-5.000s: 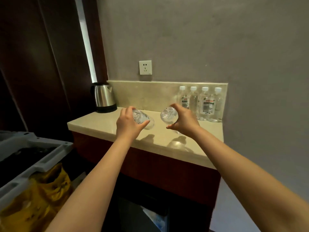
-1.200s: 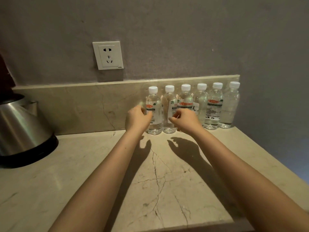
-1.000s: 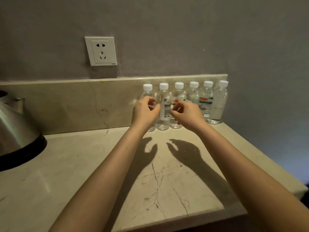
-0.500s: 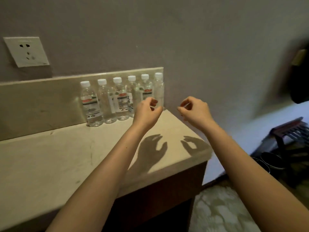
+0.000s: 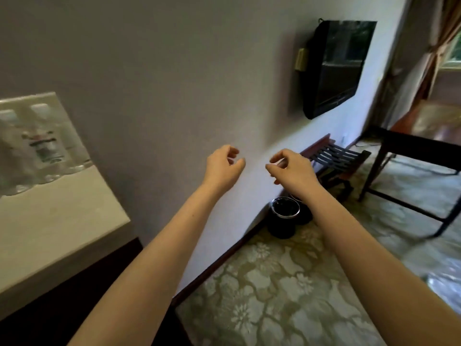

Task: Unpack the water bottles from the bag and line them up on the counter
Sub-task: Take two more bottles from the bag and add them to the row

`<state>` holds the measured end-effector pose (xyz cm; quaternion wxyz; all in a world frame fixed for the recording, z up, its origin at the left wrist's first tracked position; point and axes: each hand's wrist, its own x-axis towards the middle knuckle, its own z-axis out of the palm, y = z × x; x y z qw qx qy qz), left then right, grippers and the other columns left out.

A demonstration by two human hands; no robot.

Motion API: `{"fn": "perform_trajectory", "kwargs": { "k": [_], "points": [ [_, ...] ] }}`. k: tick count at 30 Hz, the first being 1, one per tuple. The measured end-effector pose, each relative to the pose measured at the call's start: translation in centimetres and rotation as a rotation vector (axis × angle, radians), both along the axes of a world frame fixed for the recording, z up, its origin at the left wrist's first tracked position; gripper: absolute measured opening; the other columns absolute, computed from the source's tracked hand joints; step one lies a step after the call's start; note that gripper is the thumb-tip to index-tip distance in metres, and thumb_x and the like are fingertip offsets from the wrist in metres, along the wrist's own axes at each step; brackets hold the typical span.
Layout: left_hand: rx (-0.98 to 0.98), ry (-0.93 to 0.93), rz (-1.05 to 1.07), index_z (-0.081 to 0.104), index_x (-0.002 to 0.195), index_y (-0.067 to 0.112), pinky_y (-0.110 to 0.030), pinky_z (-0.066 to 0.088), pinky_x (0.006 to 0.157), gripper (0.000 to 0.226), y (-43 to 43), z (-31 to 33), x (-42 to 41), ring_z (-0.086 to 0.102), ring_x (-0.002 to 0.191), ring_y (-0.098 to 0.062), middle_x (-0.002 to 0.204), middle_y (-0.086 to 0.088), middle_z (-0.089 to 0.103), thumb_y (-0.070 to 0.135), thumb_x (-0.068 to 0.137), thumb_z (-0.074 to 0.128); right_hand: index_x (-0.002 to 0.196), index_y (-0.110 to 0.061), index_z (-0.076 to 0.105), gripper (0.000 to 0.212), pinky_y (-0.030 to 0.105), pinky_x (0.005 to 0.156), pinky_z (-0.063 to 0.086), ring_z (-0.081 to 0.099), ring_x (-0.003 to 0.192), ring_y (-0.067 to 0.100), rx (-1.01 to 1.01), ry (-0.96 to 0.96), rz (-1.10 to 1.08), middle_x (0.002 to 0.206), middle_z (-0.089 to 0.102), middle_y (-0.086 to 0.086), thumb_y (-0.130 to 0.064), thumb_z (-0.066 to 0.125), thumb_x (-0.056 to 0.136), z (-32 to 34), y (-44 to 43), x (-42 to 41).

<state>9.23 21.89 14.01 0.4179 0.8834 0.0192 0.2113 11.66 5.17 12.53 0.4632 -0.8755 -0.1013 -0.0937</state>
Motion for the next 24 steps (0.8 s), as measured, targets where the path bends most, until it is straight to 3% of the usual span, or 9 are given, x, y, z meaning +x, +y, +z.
{"fn": "perform_trajectory", "kwargs": {
  "k": [4,8,17,20,24],
  "points": [
    [-0.045,0.076,-0.113,0.061,0.112,0.008,-0.035,0.052,0.084,0.028,-7.0,-3.5,5.8,0.057,0.088,-0.017,0.11,-0.008,0.063,0.022,0.088,0.059,0.092,-0.022,0.06,0.014,0.04,0.084,0.053,0.066,0.085,0.022,-0.063,0.046,-0.118,0.074,0.063,-0.007,-0.033,0.063,0.083,-3.0,-7.3,3.4],
    [-0.051,0.122,-0.202,0.061,0.113,0.007,-0.028,0.046,0.082,0.029,-13.5,-6.8,12.4,0.06,0.093,-0.021,0.111,-0.007,0.064,0.021,0.088,0.06,0.093,-0.022,0.059,0.013,0.04,0.084,0.052,0.065,0.086,0.021,-0.136,0.099,-0.195,0.075,0.062,-0.008,-0.032,0.063,0.085,-5.8,-13.8,8.7],
    [-0.077,0.303,-0.401,0.059,0.116,0.01,-0.025,0.042,0.078,0.029,-30.2,-11.4,27.0,0.055,0.093,-0.014,0.108,-0.002,0.06,0.022,0.09,0.058,0.101,-0.023,0.055,0.016,0.026,0.061,0.042,0.057,0.076,0.011,-0.243,0.201,-0.345,0.077,0.057,-0.012,-0.033,0.061,0.09,-9.0,-30.0,19.2],
    [-0.032,0.343,-0.497,0.057,0.116,0.01,-0.026,0.043,0.077,0.03,-37.4,-12.7,29.4,0.055,0.094,-0.015,0.106,-0.001,0.059,0.024,0.09,0.057,0.1,-0.023,0.055,0.016,0.028,0.066,0.042,0.057,0.079,0.012,-0.232,0.261,-0.411,0.08,0.056,-0.012,-0.033,0.062,0.089,-10.9,-36.9,20.4],
    [0.019,0.455,-0.595,0.057,0.116,0.011,-0.034,0.052,0.082,0.03,-46.7,-15.2,31.0,0.057,0.098,-0.019,0.103,-0.001,0.057,0.026,0.09,0.057,0.094,-0.027,0.053,0.016,0.037,0.076,0.054,0.066,0.084,0.02,-0.163,0.343,-0.444,0.089,0.063,-0.004,-0.035,0.064,0.087,-13.8,-46.3,21.3]
  ]
}}
